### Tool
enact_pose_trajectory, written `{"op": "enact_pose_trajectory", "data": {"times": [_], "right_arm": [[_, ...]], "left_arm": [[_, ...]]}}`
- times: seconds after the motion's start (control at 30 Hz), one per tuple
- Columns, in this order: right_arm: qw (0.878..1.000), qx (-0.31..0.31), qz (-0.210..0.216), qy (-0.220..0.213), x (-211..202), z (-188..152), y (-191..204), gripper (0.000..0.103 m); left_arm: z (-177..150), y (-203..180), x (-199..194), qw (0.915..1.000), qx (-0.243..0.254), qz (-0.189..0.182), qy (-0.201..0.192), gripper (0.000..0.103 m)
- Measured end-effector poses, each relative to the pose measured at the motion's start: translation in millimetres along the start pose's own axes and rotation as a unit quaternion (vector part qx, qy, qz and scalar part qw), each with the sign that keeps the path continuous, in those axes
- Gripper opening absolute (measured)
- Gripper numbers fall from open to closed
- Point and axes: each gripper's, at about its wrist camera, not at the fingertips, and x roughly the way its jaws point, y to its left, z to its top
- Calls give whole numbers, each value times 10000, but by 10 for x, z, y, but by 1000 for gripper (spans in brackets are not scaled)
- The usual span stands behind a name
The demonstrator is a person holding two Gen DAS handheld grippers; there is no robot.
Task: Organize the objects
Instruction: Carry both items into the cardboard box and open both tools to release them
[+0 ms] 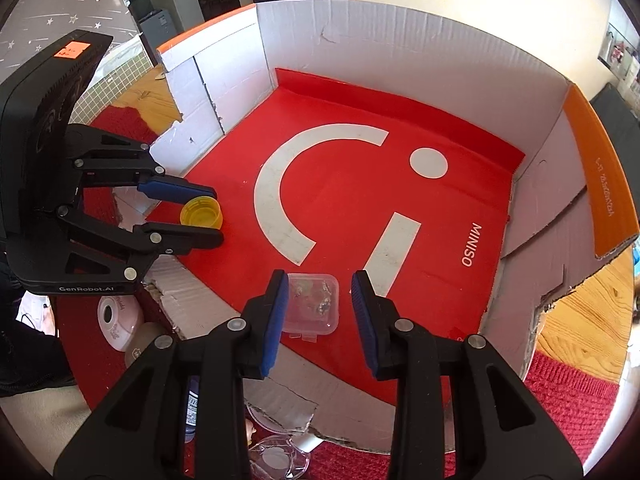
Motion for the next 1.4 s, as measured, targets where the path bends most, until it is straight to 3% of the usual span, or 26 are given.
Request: {"op": "enact_pose_trajectory", "data": {"times": [0.23, 0.3, 0.33, 0.53, 0.6, 0.67, 0.97, 1.13, 1.4], "right_arm": [[9999, -14, 111, 67, -48, 33, 23, 34], [9998, -85, -36, 165, -11, 31, 56, 68], [9997, -147, -113, 144, -5, 24, 76, 68], [9996, -83, -173, 198, 47, 30, 72, 64], [9994, -122, -165, 295, 101, 27, 83, 40], [9990, -128, -161, 398, 138, 7, 69, 33], [9979, -23, -419, 484, 23, -117, -152, 33], [9971, 4, -557, 514, -55, -146, -196, 33], [9963, -27, -654, 562, -34, -139, -180, 34]], "left_arm": [[29, -13, 47, 10000, 0, -1, 12, 32], [38, -16, 61, 10000, -11, -21, 13, 33], [57, -17, 77, 10000, 0, -5, 13, 33], [95, -32, 118, 10000, 44, 11, 61, 35], [107, -32, 131, 10000, 51, 14, 70, 36], [123, -32, 149, 9999, 61, 11, 88, 36], [110, -35, 139, 9999, 107, -8, 129, 36], [63, -55, 117, 9997, 166, 78, 161, 52], [-2, -12, 68, 9998, 70, 26, 186, 53]]}}
